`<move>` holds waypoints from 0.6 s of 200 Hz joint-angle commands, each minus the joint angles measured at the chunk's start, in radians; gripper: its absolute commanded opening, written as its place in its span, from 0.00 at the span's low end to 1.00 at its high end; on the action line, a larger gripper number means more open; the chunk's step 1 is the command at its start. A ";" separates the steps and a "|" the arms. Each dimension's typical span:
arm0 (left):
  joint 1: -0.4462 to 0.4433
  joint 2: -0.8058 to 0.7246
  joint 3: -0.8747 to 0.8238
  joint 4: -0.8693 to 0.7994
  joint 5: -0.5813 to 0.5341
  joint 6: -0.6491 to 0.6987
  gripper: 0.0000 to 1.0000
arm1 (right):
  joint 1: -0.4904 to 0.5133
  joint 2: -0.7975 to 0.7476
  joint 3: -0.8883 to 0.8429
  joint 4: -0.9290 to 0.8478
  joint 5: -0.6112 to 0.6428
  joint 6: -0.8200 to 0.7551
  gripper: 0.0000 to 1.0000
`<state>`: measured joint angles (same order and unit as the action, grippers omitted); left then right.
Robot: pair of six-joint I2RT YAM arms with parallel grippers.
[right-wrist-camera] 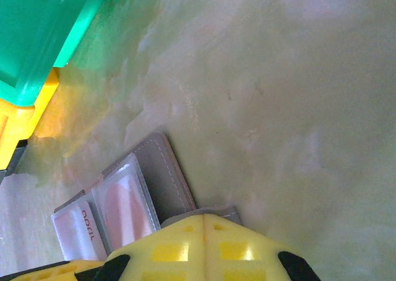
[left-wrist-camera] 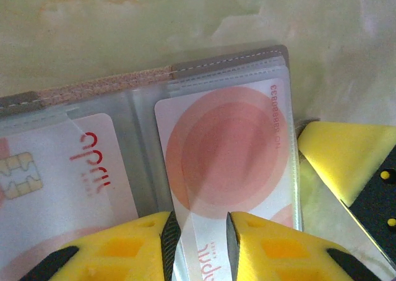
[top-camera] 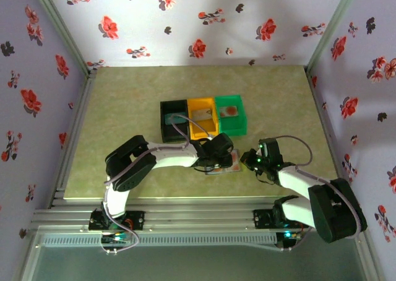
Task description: Take the credit cards out of the card holder
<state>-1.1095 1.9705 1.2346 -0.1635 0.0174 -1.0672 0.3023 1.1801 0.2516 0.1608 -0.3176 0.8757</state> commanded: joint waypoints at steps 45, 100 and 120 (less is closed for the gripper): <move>-0.007 0.068 0.052 -0.172 -0.062 0.033 0.32 | 0.014 0.017 -0.022 -0.126 0.017 0.000 0.00; -0.007 0.061 0.054 -0.203 -0.101 0.059 0.31 | 0.014 0.016 -0.016 -0.134 0.017 -0.004 0.00; -0.007 0.055 0.051 -0.205 -0.112 0.064 0.30 | 0.014 0.016 -0.015 -0.135 0.019 -0.006 0.00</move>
<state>-1.1175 1.9968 1.2961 -0.2558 -0.0235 -1.0374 0.3023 1.1801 0.2535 0.1570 -0.3176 0.8753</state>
